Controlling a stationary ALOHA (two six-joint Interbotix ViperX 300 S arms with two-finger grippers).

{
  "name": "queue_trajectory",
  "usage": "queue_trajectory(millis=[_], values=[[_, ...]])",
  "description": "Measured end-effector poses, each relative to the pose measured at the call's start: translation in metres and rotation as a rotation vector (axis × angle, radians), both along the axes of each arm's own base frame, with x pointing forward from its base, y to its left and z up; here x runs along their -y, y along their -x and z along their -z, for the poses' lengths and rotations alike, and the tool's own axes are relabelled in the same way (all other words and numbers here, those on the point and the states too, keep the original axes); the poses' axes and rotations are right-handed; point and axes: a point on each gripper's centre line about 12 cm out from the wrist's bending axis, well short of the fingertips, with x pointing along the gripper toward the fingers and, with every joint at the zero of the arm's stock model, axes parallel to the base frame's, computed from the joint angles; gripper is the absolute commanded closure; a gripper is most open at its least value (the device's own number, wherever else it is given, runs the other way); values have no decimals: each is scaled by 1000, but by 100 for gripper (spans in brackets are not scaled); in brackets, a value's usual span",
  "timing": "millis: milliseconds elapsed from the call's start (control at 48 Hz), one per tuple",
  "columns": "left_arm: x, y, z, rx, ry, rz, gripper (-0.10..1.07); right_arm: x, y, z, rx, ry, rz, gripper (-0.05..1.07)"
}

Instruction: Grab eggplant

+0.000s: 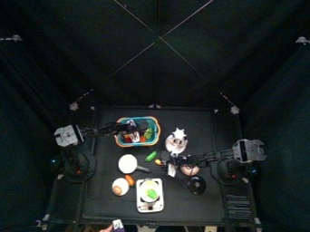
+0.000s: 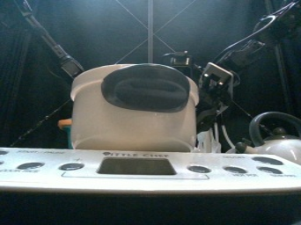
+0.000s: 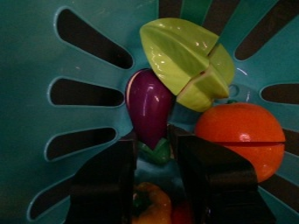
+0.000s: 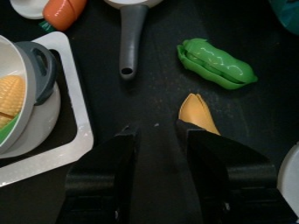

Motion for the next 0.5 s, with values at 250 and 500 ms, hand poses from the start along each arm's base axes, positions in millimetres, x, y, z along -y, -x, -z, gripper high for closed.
queue_trajectory(millis=[250,500], values=[[-1,1,-34,35,-37,5,37,0,1,1,-3,0,0,25],[-1,2,-38,37,-41,6,37,0,1,1,-3,1,-1,25]])
